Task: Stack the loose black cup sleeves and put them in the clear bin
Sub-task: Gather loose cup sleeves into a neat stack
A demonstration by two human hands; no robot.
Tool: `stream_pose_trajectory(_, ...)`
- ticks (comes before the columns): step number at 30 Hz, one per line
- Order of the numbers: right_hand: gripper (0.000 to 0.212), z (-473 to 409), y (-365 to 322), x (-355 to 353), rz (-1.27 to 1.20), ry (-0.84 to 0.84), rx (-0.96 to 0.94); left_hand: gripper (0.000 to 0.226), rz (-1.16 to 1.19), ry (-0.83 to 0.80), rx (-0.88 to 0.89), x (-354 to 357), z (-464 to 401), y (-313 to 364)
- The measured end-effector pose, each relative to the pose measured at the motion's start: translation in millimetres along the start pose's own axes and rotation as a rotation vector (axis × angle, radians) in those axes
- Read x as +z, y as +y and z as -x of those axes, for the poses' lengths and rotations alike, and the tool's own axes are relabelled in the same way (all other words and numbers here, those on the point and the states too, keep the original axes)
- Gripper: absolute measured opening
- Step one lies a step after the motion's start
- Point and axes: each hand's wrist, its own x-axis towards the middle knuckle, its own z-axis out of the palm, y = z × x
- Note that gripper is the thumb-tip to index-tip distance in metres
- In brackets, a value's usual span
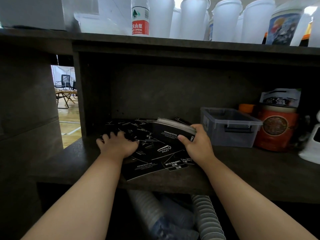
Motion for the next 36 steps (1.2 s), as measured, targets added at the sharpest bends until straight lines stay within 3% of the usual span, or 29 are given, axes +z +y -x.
stream_pose_trajectory(3, 0.042, 0, 1, 2, 0.020, -0.082, -0.016, 0.097, -0.085, -0.064, 0.046, 1, 1, 2)
stream_pose_trajectory(6, 0.043, 0, 0, 2, 0.011, -0.098, -0.017, 0.103, 0.047, 0.057, 0.015, 0, 3, 1)
stream_pose_trajectory(8, 0.043, 0, 0, 1, 0.008, -0.101, -0.012, 0.083, 0.234, 0.243, 0.005, -1, 2, -3)
stream_pose_trajectory(10, 0.042, 0, 0, 1, 0.006, -0.100, -0.016, 0.058, 0.503, 0.300, 0.036, -2, 0, -7)
stream_pose_trajectory(15, 0.045, 0, 1, 2, 0.006, -0.087, -0.015, 0.011, 1.164, 0.121, 0.097, -7, 5, -9)
stream_pose_trajectory(17, 0.045, -1, 2, 2, 0.003, -0.082, -0.012, 0.012, 1.379, 0.105, 0.116, -11, 7, -4)
stream_pose_trajectory(19, 0.043, -1, 3, 2, -0.009, -0.078, -0.010, 0.014, 1.451, 0.051, 0.174, -9, 8, 4)
stream_pose_trajectory(22, 0.037, -1, 3, 2, -0.018, -0.076, 0.000, 0.010, 1.303, -0.047, 0.306, 4, 8, 11)
stream_pose_trajectory(24, 0.034, -1, 4, 2, -0.025, -0.080, 0.012, 0.005, 0.867, 0.077, 0.420, 9, 8, 12)
stream_pose_trajectory(27, 0.037, -1, 4, 2, -0.056, -0.083, -0.006, 0.023, 0.363, 0.250, 0.492, 7, 16, 15)
stream_pose_trajectory(31, 0.052, 0, 4, 3, -0.008, -0.089, -0.021, 0.042, 0.196, 0.298, 0.583, 10, 24, 26)
stream_pose_trajectory(33, 0.054, -1, 4, 3, 0.011, -0.090, -0.024, 0.059, 0.153, 0.243, 0.554, 10, 22, 27)
stream_pose_trajectory(36, 0.055, 0, 3, 3, 0.011, -0.106, -0.049, 0.068, 0.180, 0.143, 0.573, 14, 16, 25)
